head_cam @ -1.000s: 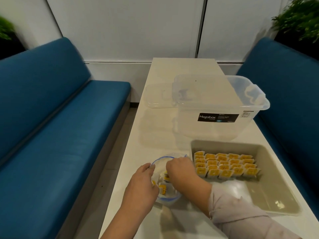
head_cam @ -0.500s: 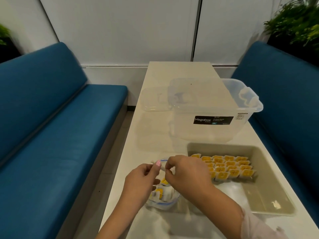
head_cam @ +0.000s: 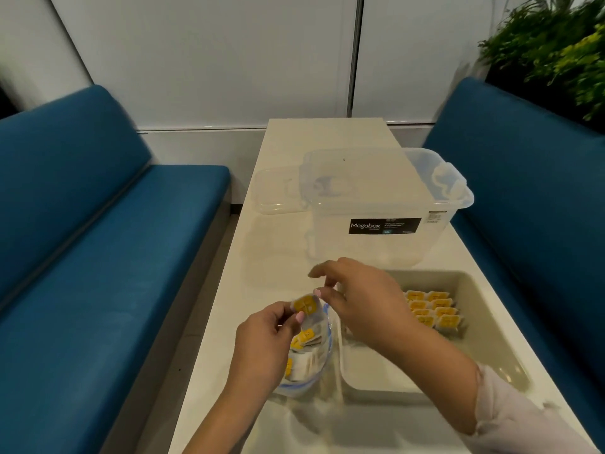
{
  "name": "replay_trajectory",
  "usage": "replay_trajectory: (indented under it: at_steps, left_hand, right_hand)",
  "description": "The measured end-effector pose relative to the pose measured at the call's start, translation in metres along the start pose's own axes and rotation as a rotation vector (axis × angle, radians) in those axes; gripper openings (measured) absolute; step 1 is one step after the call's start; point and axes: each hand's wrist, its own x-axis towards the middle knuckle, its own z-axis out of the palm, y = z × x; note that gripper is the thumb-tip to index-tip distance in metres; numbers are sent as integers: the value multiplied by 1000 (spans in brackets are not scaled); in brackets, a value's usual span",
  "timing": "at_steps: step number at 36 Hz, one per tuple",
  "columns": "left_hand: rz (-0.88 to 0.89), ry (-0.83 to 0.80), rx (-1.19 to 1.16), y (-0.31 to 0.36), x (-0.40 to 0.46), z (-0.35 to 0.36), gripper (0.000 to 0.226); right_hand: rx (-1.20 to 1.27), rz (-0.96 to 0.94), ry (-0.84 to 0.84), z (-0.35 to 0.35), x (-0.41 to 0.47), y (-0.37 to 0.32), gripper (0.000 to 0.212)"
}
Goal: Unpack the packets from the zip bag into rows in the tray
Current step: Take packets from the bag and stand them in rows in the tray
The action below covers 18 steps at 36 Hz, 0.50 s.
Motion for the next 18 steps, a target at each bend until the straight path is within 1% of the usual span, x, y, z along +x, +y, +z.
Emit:
replay_trajectory:
  at_steps: [2,4,9,11,13,16,18]
  left_hand:
    - [55,-2,49,4,-1,1,25]
    - [95,-8,80,7,-1,3,29]
    - [168,-30,97,19,-4,17,26]
    - [156,-54,56,23,-7,25,21]
    - [144,-58,65,24,-8,33,24]
    - [161,-65,205,20,-9,43,39]
    - [195,-86,328,16,-10,49,42]
  right_hand:
    - [-49,-15,-101,-3,7,0,26]
    - [-119,-31,-145,-5,12,0,23]
    - [-183,-6,-131,-18,5,16,17]
    - [-180,2,-123,-24,1,23,15]
    - [-159,20,-115,-32,-3,31,13]
    - [-140,93,-129,-47,-9,48,10]
    - [-109,165,-144,-55,-14,61,5]
